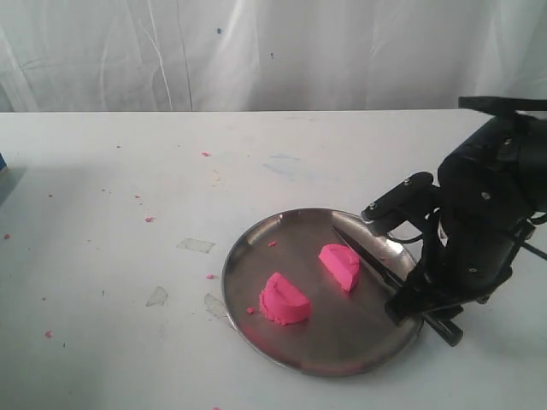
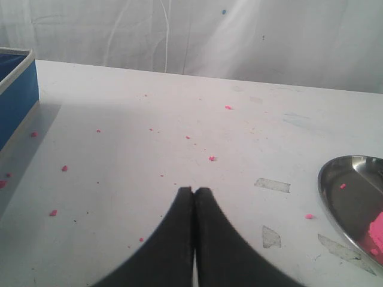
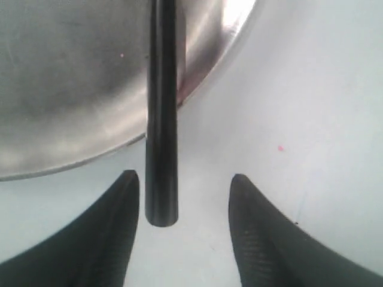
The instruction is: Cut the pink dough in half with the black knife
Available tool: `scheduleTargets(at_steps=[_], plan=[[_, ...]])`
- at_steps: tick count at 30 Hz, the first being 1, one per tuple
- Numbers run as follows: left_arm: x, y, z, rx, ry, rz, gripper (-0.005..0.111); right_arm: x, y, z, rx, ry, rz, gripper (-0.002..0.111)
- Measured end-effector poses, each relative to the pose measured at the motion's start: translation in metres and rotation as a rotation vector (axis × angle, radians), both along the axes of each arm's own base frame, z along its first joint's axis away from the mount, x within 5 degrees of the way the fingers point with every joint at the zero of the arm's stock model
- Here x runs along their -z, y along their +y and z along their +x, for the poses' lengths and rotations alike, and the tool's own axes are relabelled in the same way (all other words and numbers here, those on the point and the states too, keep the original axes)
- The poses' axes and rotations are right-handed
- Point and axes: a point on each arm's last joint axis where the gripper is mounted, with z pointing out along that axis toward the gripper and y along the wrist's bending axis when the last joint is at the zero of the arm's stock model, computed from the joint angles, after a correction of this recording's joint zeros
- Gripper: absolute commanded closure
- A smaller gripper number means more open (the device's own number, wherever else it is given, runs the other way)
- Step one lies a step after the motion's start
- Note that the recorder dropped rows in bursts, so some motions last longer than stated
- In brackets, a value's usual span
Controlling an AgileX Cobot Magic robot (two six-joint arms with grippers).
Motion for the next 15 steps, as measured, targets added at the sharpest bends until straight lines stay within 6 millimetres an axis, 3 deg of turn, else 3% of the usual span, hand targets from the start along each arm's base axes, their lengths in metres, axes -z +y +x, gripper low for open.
scheduleTargets(at_steps=[3,8,12,15], plan=[[0.000,0.000,0.000,0.000,0.000,0.000,0.107,-0.013,-0.002,-0.003,0.003,-0.037,0.018,0.073],[0.000,0.000,0.000,0.000,0.000,0.000,0.107,-0.028,-0.002,-0.001,-0.015,-0.145,0.067,0.108],[0.000,0.000,0.000,0.000,0.000,0.000,0.107,-0.032,-0.011,0.010,0.065,-0.230,0.106,0.108],[0.000,0.000,0.000,0.000,0.000,0.000,0.107,-0.033,-0.029,0.018,0.171,-0.259,0.133,0.108]])
